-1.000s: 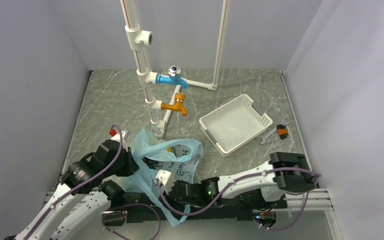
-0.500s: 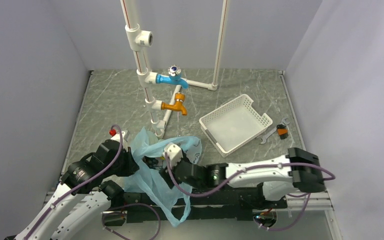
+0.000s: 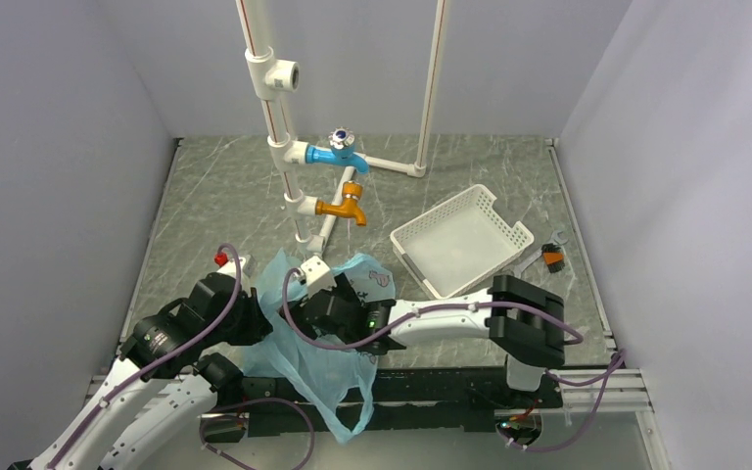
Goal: Take the fake fruits out of the plastic bag
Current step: Take out the fake fruit from the plastic bag, then place the fake fruit in the bin, then take out the fake fruit from the plastic bag, then place the fake fruit in the bin.
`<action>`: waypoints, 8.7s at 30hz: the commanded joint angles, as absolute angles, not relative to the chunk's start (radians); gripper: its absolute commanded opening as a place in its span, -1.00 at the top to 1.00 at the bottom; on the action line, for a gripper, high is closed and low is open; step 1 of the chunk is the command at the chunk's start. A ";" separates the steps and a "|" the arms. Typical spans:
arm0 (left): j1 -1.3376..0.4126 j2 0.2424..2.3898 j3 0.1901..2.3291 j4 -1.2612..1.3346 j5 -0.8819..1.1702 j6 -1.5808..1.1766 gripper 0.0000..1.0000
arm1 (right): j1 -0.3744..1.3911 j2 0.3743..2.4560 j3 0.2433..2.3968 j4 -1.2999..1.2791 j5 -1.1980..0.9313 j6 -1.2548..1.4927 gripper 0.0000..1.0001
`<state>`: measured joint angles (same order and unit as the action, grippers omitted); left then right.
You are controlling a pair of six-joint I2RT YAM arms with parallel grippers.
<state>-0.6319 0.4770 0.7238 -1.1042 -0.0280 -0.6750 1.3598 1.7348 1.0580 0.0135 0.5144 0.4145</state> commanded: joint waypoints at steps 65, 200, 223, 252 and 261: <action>-0.633 0.449 0.731 -1.108 -0.067 -0.707 1.00 | 1.307 0.767 0.593 0.242 0.348 0.182 1.00; -0.632 0.485 0.730 -1.104 -0.058 -0.702 1.00 | 1.256 2.143 1.211 0.698 0.592 0.454 -0.44; -0.633 0.454 0.729 -1.099 -0.046 -0.692 1.00 | 1.310 1.596 0.827 0.554 0.285 0.348 0.72; -0.632 0.464 0.727 -1.098 -0.046 -0.693 1.00 | 1.212 0.760 0.431 0.326 0.868 0.325 1.00; -0.633 0.479 0.727 -1.098 -0.043 -0.691 1.00 | 0.946 0.853 0.514 -0.008 0.943 0.581 1.00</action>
<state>-0.6319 0.4641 0.7238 -1.1110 -0.0502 -0.6960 1.0039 0.8101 0.4236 0.1631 0.8436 0.4610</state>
